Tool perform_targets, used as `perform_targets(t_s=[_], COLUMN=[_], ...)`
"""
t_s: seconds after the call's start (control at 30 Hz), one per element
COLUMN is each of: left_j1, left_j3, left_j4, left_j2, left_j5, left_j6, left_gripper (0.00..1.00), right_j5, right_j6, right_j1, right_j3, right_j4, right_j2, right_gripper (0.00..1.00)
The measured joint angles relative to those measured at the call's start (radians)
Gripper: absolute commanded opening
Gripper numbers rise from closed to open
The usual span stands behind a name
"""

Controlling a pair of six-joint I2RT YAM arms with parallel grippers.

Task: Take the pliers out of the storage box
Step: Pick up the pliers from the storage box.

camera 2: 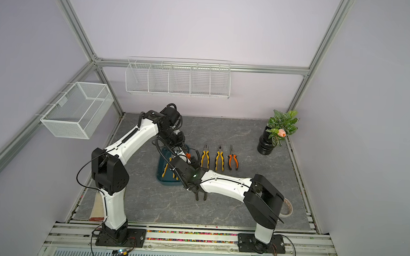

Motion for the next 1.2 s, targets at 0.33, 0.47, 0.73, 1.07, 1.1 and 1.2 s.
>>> perform_targets(t_s=[0.33, 0.47, 0.73, 1.07, 1.1, 1.2], left_j1=[-0.003, -0.003, 0.011, 0.025, 0.025, 0.025], left_j3=[0.006, 0.008, -0.035, -0.369, -0.387, -0.416], left_j4=[0.033, 0.041, 0.087, 0.333, 0.35, 0.381], left_j2=[-0.016, -0.038, -0.126, -0.359, -0.363, -0.364], left_j5=[0.043, 0.027, -0.087, -0.182, -0.188, -0.203], left_j6=[0.071, 0.09, 0.101, 0.077, 0.077, 0.078], left_gripper=[0.8, 0.99, 0.97, 0.94, 0.94, 0.94], right_j5=[-0.058, -0.063, -0.05, -0.185, -0.212, -0.292], right_j6=[0.04, 0.056, 0.162, 0.42, 0.444, 0.512], right_j1=[-0.004, -0.004, -0.015, -0.134, -0.138, -0.151], right_j3=[-0.014, -0.023, -0.107, -0.248, -0.268, -0.329], right_j4=[-0.088, -0.122, -0.246, -0.511, -0.52, -0.533], right_j2=[-0.055, -0.088, -0.259, -0.482, -0.489, -0.506], right_gripper=[0.07, 0.06, 0.06, 0.07, 0.07, 0.07])
